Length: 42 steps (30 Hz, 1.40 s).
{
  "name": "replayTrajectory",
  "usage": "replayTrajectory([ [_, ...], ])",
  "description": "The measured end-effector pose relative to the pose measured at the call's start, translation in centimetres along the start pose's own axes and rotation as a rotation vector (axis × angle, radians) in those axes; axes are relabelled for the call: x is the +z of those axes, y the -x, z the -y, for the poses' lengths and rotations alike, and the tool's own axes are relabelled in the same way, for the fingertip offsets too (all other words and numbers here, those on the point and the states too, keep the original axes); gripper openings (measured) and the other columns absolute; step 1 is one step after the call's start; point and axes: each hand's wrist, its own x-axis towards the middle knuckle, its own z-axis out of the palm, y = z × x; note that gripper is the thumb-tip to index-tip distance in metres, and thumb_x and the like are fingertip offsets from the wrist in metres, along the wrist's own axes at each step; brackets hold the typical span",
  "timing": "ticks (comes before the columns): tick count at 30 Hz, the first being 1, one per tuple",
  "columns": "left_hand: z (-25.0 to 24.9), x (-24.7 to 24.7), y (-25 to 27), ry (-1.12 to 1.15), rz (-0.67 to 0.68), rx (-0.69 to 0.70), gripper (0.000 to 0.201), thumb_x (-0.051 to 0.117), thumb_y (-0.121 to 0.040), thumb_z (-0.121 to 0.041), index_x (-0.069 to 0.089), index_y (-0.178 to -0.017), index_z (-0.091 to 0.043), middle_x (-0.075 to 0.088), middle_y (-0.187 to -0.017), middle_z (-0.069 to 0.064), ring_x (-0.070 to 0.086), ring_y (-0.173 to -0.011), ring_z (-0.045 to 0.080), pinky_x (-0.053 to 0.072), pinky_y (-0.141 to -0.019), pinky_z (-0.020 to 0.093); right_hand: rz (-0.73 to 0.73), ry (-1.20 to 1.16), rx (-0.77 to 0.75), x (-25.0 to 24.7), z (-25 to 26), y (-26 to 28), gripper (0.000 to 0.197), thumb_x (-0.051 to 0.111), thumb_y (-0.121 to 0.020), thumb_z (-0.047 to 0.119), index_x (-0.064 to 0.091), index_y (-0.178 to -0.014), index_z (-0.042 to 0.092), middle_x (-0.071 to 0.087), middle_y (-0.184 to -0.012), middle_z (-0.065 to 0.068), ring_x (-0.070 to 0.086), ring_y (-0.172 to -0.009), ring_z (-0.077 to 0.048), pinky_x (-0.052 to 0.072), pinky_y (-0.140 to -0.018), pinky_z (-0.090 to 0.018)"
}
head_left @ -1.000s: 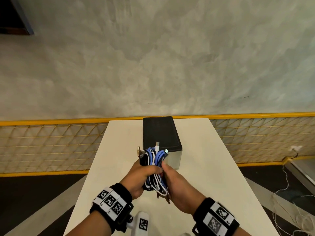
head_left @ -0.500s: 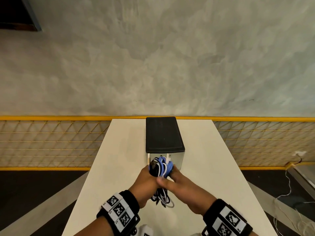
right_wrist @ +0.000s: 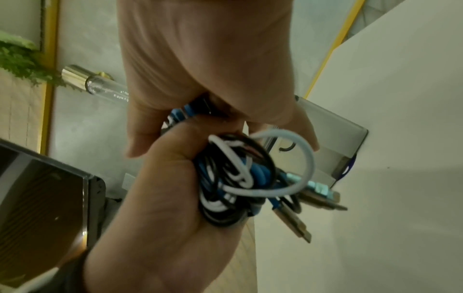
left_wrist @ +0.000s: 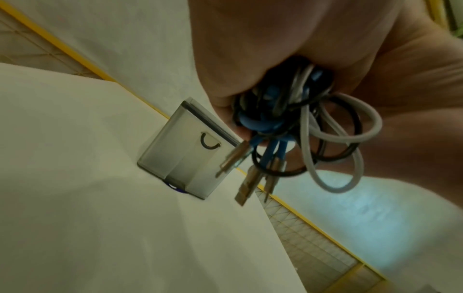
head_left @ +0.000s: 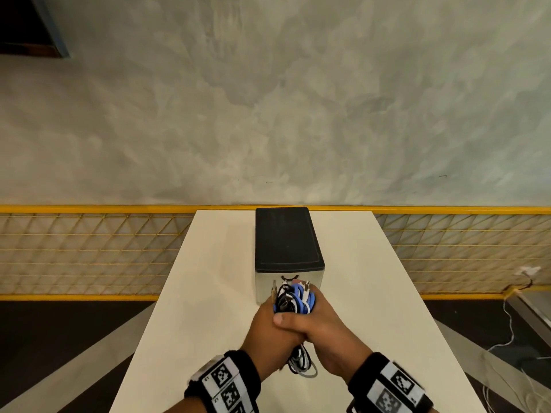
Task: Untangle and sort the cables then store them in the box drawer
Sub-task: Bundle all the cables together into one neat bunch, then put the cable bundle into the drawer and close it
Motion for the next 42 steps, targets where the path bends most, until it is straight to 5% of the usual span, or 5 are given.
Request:
replayTrajectory([
  [12, 2.6, -1.4, -0.3, 0.119, 0.204, -0.396, 0.043, 0.064, -0.067, 0.003, 0.076, -0.105, -0.014, 0.077, -0.098, 0.017, 0.074, -0.093, 0.031, 0.06, -0.085, 0.045, -0.022, 0.068, 0.115, 0.3, -2.1, -1.6, 0.069, 0.089, -0.049, 0.029, 0.063, -0.112, 0.017, 0.075, -0.099, -0.005, 0.073, -0.09, -0.018, 0.057, -0.072, -0.025],
  [17, 2.0, -2.8, -2.6, 0.031, 0.046, -0.484, 0.025, 0.07, -0.063, 0.005, 0.075, -0.079, -0.013, 0.069, -0.066, 0.002, 0.064, -0.062, 0.015, 0.048, -0.058, 0.025, 0.078, 0.076, 0.274, -1.5, -2.4, -3.6, 0.052, 0.047, -0.081, 0.076, 0.05, -0.126, 0.05, 0.065, -0.125, 0.012, 0.057, -0.12, -0.013, 0.04, -0.104, -0.047],
  [24, -1.1, -4.6, -11.6, -0.132, -0.076, -0.436, 0.017, 0.072, -0.063, 0.005, 0.065, -0.075, -0.005, 0.062, -0.066, 0.011, 0.062, -0.057, 0.025, 0.051, -0.054, 0.029, 0.063, 1.083, 0.088, -3.8, -4.5, -8.2, 0.075, 0.051, -0.093, 0.039, 0.006, -0.153, 0.043, 0.067, -0.121, -0.004, 0.063, -0.106, -0.025, 0.048, -0.084, -0.034],
  [33, 0.0, -3.0, -17.3, -0.37, 0.081, -0.576, 0.025, 0.078, -0.055, -0.011, 0.066, -0.077, -0.006, 0.066, -0.075, 0.011, 0.067, -0.071, 0.029, 0.058, -0.069, 0.037, 0.037, 1.305, 0.098, -3.6, -5.5, -11.0, 0.086, 0.049, -0.087, 0.034, -0.006, -0.153, 0.039, 0.066, -0.113, -0.006, 0.064, -0.102, -0.031, 0.045, -0.073, -0.033],
  [42, -0.4, -2.8, -18.0, -0.4, 0.119, -0.696, 0.029, 0.078, -0.061, -0.014, 0.069, -0.086, -0.001, 0.068, -0.077, 0.014, 0.073, -0.076, 0.033, 0.059, -0.066, 0.038, 0.038, 1.432, 0.089, -2.6, -4.2, -9.5, 0.05, 0.046, -0.087, 0.032, 0.039, -0.134, 0.016, 0.064, -0.112, -0.006, 0.061, -0.104, -0.032, 0.049, -0.083, -0.037],
])
